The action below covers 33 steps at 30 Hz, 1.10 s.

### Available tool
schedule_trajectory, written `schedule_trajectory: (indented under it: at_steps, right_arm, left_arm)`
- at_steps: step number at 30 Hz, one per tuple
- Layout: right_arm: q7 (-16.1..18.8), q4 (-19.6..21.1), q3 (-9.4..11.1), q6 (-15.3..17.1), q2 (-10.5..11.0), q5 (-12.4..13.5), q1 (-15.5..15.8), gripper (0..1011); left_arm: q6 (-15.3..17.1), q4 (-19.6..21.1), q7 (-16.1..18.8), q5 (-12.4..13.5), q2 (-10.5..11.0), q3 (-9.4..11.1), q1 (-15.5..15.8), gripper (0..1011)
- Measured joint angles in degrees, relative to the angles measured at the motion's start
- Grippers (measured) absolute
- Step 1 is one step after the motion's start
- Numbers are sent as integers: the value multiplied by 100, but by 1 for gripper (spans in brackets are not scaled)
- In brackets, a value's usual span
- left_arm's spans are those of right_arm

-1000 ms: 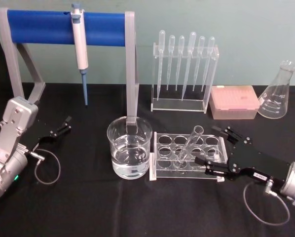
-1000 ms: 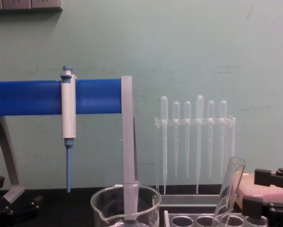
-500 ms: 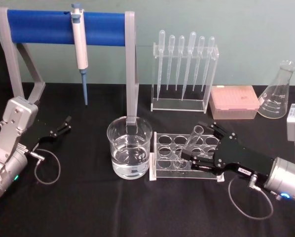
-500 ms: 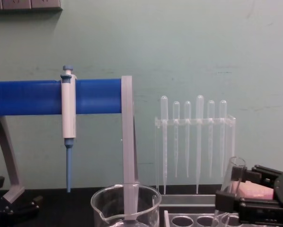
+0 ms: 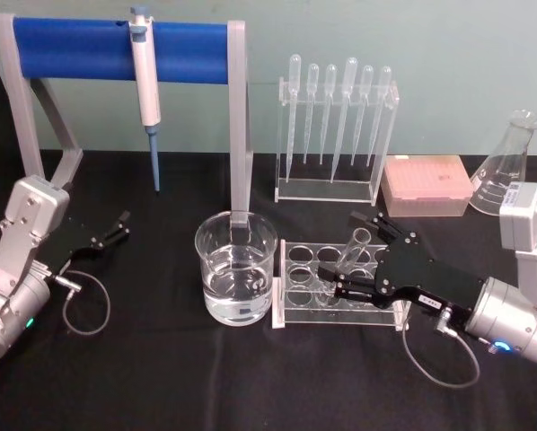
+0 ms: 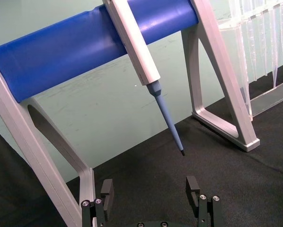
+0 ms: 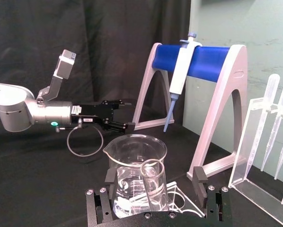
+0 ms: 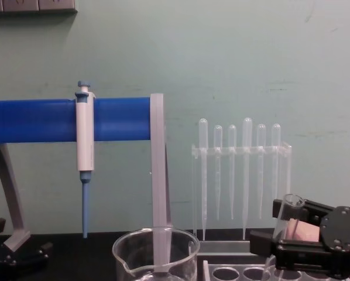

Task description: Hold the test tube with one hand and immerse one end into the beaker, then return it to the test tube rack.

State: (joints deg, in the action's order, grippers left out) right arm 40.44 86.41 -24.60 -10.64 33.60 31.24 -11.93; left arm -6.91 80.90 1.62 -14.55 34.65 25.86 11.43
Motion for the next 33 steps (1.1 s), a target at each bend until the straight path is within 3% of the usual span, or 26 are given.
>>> schedule_trajectory:
  at_steps: [13, 21, 33]
  right_arm:
    - [-32, -21, 0, -39, -25, -52, -2, 981]
    - [-30, -19, 2, -35, -22, -43, -2, 784]
    - [-28, -14, 2, -28, -18, -33, -2, 400]
  left_arm:
    - [0, 0, 0, 0, 0, 0, 0, 1000]
    - [0, 0, 0, 0, 0, 0, 0, 1000]
    - [0, 0, 0, 0, 0, 0, 0, 1000]
